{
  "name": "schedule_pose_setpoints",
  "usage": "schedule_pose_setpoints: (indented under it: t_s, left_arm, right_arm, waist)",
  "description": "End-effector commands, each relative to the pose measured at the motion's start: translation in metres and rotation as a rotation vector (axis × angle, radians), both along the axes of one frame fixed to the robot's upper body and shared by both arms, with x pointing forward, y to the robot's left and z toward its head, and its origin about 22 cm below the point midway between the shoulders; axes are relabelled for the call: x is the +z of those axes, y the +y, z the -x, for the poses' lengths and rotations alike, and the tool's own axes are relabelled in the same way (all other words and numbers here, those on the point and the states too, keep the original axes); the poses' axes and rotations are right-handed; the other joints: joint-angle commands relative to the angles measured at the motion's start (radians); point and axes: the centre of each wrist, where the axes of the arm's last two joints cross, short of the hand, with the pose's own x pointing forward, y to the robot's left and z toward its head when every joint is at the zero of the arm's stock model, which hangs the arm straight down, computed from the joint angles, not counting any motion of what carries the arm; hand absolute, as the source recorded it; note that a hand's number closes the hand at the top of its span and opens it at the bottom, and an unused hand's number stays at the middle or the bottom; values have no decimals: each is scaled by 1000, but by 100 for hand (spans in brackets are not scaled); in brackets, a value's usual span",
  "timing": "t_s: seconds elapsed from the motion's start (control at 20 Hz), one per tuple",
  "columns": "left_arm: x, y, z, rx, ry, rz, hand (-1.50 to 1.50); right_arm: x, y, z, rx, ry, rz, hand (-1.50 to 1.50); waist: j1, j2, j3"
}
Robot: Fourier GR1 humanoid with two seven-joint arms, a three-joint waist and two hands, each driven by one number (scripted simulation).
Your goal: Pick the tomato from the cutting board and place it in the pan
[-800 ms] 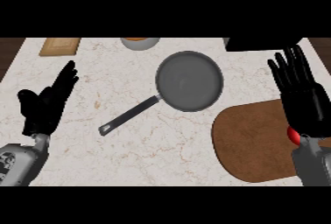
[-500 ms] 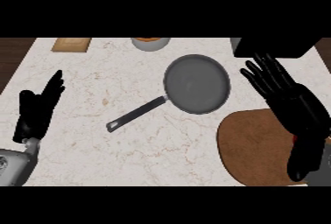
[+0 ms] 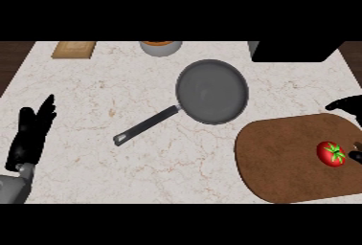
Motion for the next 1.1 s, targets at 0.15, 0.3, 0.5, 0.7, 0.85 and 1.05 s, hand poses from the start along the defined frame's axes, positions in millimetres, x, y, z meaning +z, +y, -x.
schedule_pose_setpoints:
  t_s: [0.15, 0.3, 0.5, 0.7, 0.85, 1.05]
  left_arm:
    - [6, 3, -6, 1, 7, 3, 0]
    - [-9, 8, 5, 3, 25, 23, 0]
    - [-8, 5, 4, -2, 27, 8, 0]
    - [-7, 6, -2, 17, 29, -4, 0]
    - [-1, 5, 0, -4, 17, -10, 0]
    - [-5, 10, -1, 8, 7, 2, 0]
  right_arm:
    - [47, -79, 2, 158, -122, 134, -150]
    - [76, -83, 2, 140, -162, 279, -150]
    - [144, -67, 4, 153, -189, 641, -150]
    - [163, -27, 5, 212, -267, 905, -150]
    - [171, -14, 6, 238, -281, 1065, -150]
    - [141, 7, 12, 284, -340, 1246, -150]
  waist:
    - [17, -2, 1]
    - [19, -5, -1]
    - [21, -10, -1]
    - [13, -6, -1]
    - [25, -9, -1]
    - [10, -8, -1]
